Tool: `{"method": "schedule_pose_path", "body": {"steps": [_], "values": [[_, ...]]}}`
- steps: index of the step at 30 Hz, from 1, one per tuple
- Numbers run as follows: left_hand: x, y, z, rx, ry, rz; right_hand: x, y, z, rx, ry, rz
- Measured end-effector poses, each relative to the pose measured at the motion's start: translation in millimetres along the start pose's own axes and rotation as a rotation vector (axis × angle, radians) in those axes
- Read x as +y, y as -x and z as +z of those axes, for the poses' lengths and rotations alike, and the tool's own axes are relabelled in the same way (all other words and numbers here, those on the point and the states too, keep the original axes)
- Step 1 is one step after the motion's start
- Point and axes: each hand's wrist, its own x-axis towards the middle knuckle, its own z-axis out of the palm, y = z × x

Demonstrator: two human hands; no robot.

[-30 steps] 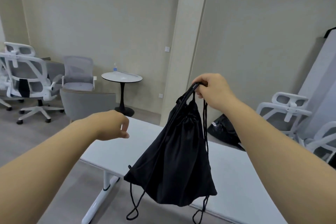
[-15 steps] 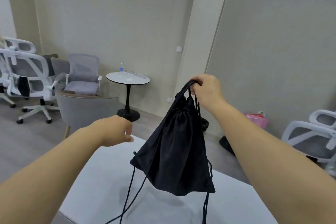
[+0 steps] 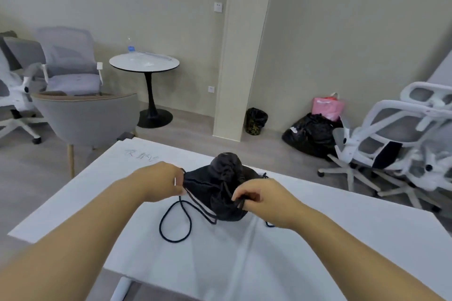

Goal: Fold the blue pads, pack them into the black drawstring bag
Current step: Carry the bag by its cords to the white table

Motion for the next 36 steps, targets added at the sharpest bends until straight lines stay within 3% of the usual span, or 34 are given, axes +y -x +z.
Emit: {"method": "schedule_pose_path", "body": {"steps": [3, 5, 7, 12, 15, 20, 27, 36], "values": [[-3.6, -2.8, 27.0, -0.072, 0.010, 0.054, 8.5, 19.8, 23.2, -0.293, 0.096, 0.082], [-3.9, -2.9, 43.0, -0.105, 0.040, 0.087, 16.9, 32.0, 28.9, -0.393, 0.141, 0.127], [-4.6, -6.5, 53.5, -0.094, 0.073, 0.102, 23.0, 39.2, 25.5, -0.344, 0.098, 0.176], [5.7, -32.0, 55.0, 0.113, 0.208, 0.160, 41.3, 25.4, 3.6, 0.090, -0.073, 0.247], [12.7, -62.6, 53.9, 0.174, 0.367, 0.221, 58.2, -7.5, -0.5, 0.213, -0.080, 0.274], [30.1, -102.6, 71.5, 0.091, 0.434, 0.160, 109.1, -87.2, 14.4, 0.104, 0.047, 0.311], [28.5, -112.9, 149.3, -0.260, 0.106, 0.092, 172.2, -101.4, 75.8, -0.276, 0.210, 0.452], [20.7, -111.6, 187.0, -0.344, -0.086, 0.069, 169.6, -83.2, 124.9, -0.314, 0.225, 0.495]]}}
